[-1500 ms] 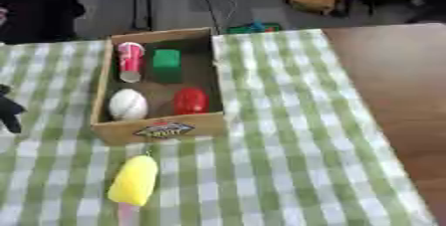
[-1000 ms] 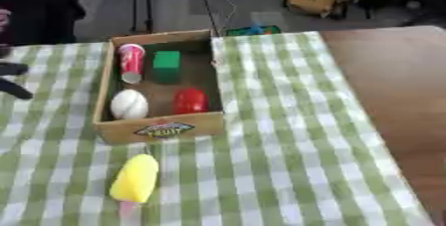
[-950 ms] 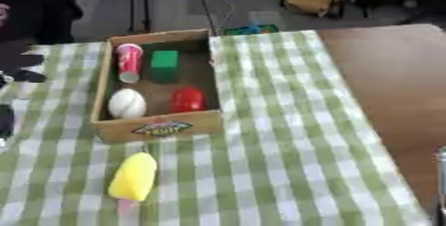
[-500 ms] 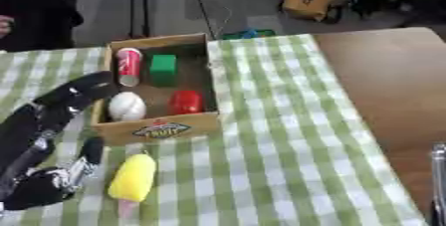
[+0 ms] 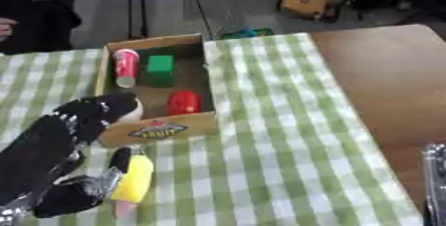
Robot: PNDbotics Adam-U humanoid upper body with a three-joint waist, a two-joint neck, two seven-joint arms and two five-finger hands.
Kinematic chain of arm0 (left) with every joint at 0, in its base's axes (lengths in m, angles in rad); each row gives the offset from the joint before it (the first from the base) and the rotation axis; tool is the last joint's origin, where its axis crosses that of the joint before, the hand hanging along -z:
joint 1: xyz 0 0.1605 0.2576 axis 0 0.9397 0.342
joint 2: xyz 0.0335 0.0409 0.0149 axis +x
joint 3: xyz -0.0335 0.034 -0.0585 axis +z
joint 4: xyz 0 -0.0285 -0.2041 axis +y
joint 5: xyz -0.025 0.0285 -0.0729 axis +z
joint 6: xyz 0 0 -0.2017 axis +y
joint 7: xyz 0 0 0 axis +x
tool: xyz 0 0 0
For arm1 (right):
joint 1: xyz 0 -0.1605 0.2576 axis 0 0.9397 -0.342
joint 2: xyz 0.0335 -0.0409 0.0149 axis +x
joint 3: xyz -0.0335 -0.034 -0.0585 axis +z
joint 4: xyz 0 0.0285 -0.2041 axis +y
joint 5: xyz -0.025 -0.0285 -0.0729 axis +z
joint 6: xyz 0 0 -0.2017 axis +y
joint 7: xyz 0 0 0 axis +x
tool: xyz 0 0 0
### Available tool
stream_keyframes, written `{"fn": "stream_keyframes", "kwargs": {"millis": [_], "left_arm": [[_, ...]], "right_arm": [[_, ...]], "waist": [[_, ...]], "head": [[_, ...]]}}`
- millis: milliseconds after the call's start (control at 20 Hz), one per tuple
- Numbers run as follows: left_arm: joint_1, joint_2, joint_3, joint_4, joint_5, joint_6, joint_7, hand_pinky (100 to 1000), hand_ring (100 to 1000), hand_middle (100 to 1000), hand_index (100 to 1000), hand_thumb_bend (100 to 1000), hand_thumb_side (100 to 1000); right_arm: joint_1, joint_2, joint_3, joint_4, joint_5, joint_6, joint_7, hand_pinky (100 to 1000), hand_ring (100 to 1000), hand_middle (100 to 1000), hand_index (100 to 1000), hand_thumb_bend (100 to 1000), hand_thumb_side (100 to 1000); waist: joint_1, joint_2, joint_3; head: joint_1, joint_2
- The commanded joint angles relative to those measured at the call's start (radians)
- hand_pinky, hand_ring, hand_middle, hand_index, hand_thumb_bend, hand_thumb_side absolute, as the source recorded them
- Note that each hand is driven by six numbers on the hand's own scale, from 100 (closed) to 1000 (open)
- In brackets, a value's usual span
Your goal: Pick up objects on the table and place them in the box.
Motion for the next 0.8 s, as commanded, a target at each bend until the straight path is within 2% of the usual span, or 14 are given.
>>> {"fn": "stream_keyframes", "kwargs": {"millis": [50,100,150,300,350,400,450,500,650,800], "left_arm": [[-0.012,0.013,-0.011,-0.018,-0.109,0.044,-0.056,793,847,899,1000,100,1000],[-0.017,0.013,-0.012,-0.018,-0.146,0.058,-0.104,793,847,899,1000,100,1000],[-0.021,0.011,-0.013,-0.018,-0.178,0.07,-0.145,686,817,891,1000,100,1000],[-0.019,-0.002,-0.015,-0.018,-0.241,0.092,-0.237,637,815,901,1000,100,1000],[-0.013,-0.007,-0.016,-0.018,-0.251,0.092,-0.261,517,777,908,1000,100,1000],[-0.004,-0.015,-0.017,-0.018,-0.256,0.09,-0.296,517,777,908,1000,100,1000],[0.003,-0.021,-0.016,-0.018,-0.259,0.089,-0.323,438,734,896,1000,100,1000],[0.012,-0.027,-0.014,-0.018,-0.263,0.089,-0.35,438,734,896,1000,100,1000],[0.027,-0.041,-0.005,-0.018,-0.286,0.091,-0.396,362,633,847,1000,100,1000],[0.039,-0.05,-0.002,-0.018,-0.318,0.084,-0.418,325,589,835,1000,100,1000]], "right_arm": [[-0.004,-0.008,0.004,-0.024,-0.002,-0.012,-0.009,458,448,391,509,100,677],[-0.003,-0.008,0.005,-0.024,-0.002,-0.012,-0.006,458,448,391,509,100,677],[-0.001,-0.008,0.006,-0.024,-0.003,-0.012,-0.005,458,448,390,508,100,676],[0.001,-0.007,0.006,-0.024,-0.005,-0.011,-0.002,458,448,390,508,100,676],[0.001,-0.007,0.006,-0.024,-0.006,-0.011,-0.002,458,448,390,508,100,678],[0.001,-0.006,0.006,-0.024,-0.006,-0.012,-0.001,458,448,390,508,100,678],[0.001,-0.006,0.006,-0.024,-0.007,-0.012,-0.001,458,447,390,508,100,677],[0.001,-0.006,0.007,-0.024,-0.008,-0.011,0.0,458,447,390,508,100,677],[0.002,-0.005,0.007,-0.024,-0.009,-0.011,0.002,457,448,389,506,100,675],[0.003,-0.003,0.007,-0.024,-0.011,-0.01,0.003,457,448,389,504,100,674]], "waist": [[-0.004,-0.014,0.004],[-0.005,-0.015,0.005],[-0.006,-0.015,0.006],[-0.008,-0.016,0.007],[-0.009,-0.016,0.008],[-0.011,-0.015,0.008],[-0.011,-0.015,0.008],[-0.012,-0.015,0.008],[-0.013,-0.016,0.011],[-0.013,-0.017,0.015]], "head": [[-0.007,0.008],[-0.007,0.011],[-0.007,0.013],[-0.003,0.013],[-0.003,0.013],[-0.002,0.014],[-0.001,0.014],[0.0,0.015],[0.001,0.013],[0.001,0.011]]}}
